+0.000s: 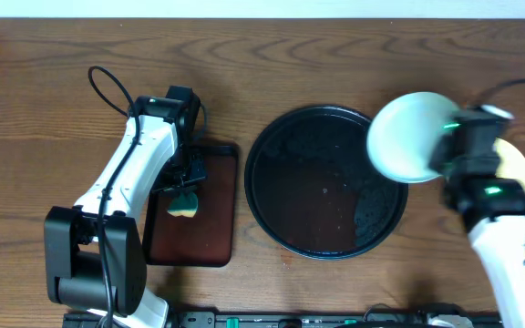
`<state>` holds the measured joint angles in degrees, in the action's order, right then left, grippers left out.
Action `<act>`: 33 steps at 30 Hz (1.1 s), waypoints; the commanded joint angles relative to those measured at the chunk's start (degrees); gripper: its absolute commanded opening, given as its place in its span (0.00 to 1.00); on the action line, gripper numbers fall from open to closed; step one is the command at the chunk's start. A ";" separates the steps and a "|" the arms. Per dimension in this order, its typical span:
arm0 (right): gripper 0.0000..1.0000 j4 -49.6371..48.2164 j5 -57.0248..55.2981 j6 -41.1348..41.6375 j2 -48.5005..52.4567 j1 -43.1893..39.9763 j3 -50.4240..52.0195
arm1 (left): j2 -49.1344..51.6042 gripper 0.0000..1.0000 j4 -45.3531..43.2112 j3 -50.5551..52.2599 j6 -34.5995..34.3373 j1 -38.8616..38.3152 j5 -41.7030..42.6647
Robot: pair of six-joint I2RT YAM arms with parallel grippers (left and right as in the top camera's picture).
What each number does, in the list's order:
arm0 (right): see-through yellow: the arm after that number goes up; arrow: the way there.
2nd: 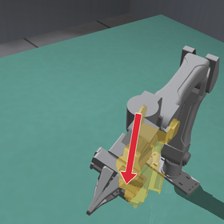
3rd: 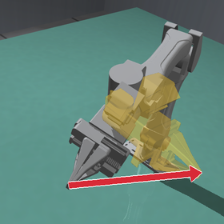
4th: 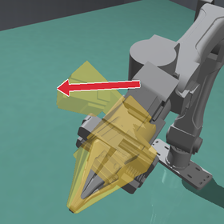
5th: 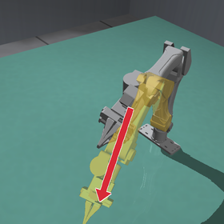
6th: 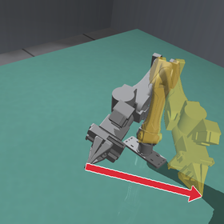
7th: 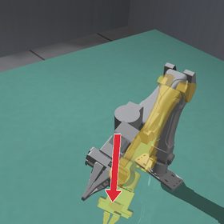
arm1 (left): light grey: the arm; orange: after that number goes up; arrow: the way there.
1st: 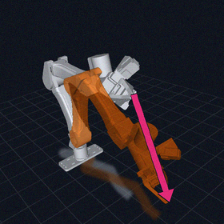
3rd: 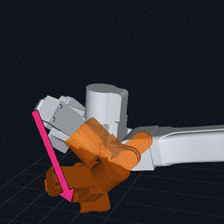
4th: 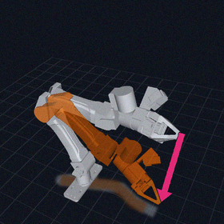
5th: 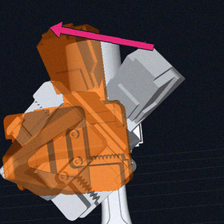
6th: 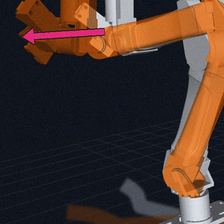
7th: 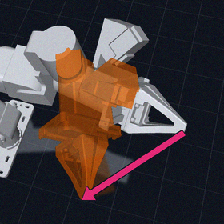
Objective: Clean dirty plates on tray and stack at the side
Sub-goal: 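Carry the pale green plate right and stack it on the yellow plate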
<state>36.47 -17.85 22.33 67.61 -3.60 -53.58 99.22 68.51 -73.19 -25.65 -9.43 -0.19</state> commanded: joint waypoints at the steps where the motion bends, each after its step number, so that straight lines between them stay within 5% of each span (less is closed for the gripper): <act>1: 0.01 0.22 19.02 2.71 2.08 -12.13 -0.85 | 0.00 0.14 0.26 0.22 0.13 0.09 -0.46; 9: 0.01 -0.76 19.37 2.95 11.87 -28.65 -0.83 | 0.00 0.14 0.17 0.22 0.13 0.09 -0.46; 17: 0.01 -2.82 15.93 2.91 17.97 -33.31 -0.83 | 0.00 0.11 0.15 0.22 0.17 0.09 -0.26; 18: 0.07 -2.93 15.96 2.91 17.88 -33.53 -0.85 | 0.00 0.11 0.15 0.22 0.20 0.11 -0.26; 21: 0.46 -3.34 18.49 2.12 16.52 -33.51 -0.85 | 0.00 0.10 0.13 0.22 0.20 0.09 -0.26; 22: 0.50 -3.54 20.20 1.14 15.85 -33.48 -0.85 | 0.00 0.09 0.15 0.22 0.22 0.09 -0.26; 30: 0.63 -4.59 39.78 -1.86 2.34 -30.97 -0.85 | 0.00 0.08 -0.81 0.22 2.10 0.09 -0.31; 33: 0.65 -3.91 45.94 -2.95 -4.98 -27.17 -0.85 | 0.00 0.17 -3.78 0.24 2.73 0.09 -0.33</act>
<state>32.12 17.26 21.76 68.60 -34.28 -53.69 99.22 65.78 -73.19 -23.90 -9.43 -0.16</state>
